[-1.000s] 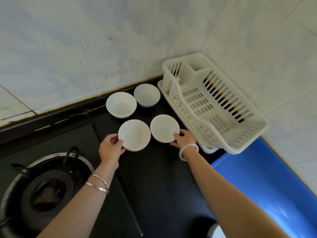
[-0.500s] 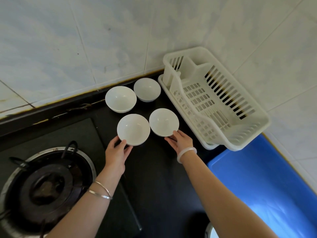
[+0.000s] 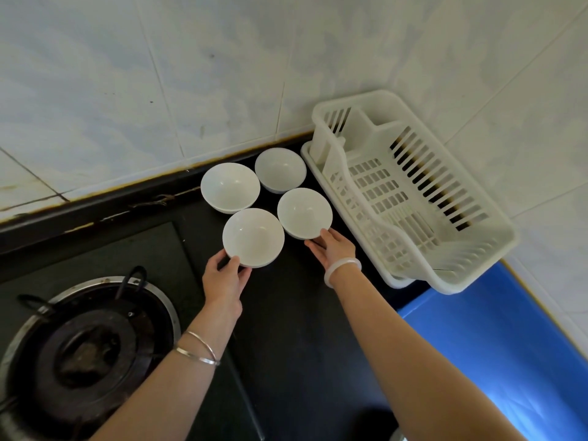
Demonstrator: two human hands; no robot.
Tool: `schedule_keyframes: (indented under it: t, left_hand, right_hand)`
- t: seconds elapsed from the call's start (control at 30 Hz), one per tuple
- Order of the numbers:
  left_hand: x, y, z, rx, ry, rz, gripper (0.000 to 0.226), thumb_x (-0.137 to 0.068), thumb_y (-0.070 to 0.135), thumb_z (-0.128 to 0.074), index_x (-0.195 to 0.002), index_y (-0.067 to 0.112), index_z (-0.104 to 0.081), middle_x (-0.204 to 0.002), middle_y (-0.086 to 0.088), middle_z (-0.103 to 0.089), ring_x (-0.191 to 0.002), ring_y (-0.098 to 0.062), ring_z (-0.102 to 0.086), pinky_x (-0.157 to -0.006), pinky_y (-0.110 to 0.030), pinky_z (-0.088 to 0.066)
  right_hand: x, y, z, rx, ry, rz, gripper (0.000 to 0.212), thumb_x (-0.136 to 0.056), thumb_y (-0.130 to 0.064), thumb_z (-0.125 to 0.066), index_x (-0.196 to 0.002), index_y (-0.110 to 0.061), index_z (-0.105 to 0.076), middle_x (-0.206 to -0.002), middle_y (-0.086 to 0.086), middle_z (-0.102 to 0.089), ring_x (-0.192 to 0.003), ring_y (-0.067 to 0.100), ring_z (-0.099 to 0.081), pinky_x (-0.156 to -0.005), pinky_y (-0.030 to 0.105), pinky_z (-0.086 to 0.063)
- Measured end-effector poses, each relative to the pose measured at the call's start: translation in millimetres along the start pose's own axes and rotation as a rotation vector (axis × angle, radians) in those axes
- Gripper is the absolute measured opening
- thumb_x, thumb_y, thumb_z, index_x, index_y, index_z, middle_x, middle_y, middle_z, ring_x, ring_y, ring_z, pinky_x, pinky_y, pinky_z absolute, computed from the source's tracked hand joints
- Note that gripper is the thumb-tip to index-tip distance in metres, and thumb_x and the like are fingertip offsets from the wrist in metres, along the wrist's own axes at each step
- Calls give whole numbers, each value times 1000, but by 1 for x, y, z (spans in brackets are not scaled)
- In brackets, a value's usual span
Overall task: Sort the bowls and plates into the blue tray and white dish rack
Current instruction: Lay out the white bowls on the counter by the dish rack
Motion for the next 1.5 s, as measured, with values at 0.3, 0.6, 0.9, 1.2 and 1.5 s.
schedule_keyframes:
  t: [0.3, 0.6, 0.9, 1.2, 1.5]
  left_hand:
    - [-1, -2, 2, -7, 33, -27, 33, -90, 7, -55, -121, 20, -54, -134, -5, -49, -111, -26, -60, -89, -37, -55]
    - [33, -25, 3, -274, -129, -170, 48, -94, 12, -48, -141, 14, -37, -137, -10, -49, -122, -22, -52, -102, -33, -44]
    - [110, -96, -14, -890, -579, -380, 33, -94, 20, -50, -126, 15, -56, -124, -5, -61, -105, -13, -59, -95, -29, -48]
    - [189, -197, -17, -1332, -837, -578, 37, -90, 22, -56, -127, 18, -56, -127, -3, -61, -108, -12, -60, -86, -16, -40]
    - [202, -241, -2, -1519, -810, -609, 54, -90, 19, -55, -140, 28, -37, -137, -1, -52, -124, -19, -50, -96, -32, -43]
  right_hand:
    - [2, -1, -1, 99, -33, -56, 45, -91, -17, -57, -134, -15, -44, -112, 13, -65, -80, 22, -68, -60, 31, -57]
    - [34, -12, 14, 403, -162, -3, 46, -96, -29, -47, -140, -18, -38, -138, 9, -51, -113, 31, -59, -84, 36, -51]
    - [111, -23, 130, 752, -80, 254, 28, -96, -33, -42, -116, -23, -59, -107, -2, -65, -86, 13, -64, -72, 26, -50]
    - [204, 3, 298, 1142, 304, 359, 29, -94, -29, -48, -119, -24, -60, -120, 2, -61, -109, 23, -58, -84, 27, -42]
    - [226, 46, 350, 1335, 375, 233, 34, -90, -28, -53, -122, -17, -51, -121, 6, -56, -109, 27, -55, -81, 31, -42]
Point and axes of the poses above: each hand's wrist, its own x-axis away from the middle knuckle, its own z-axis out of the back of the hand, y = z × x, the point moved 7 cm from there along -x, towards the middle knuckle
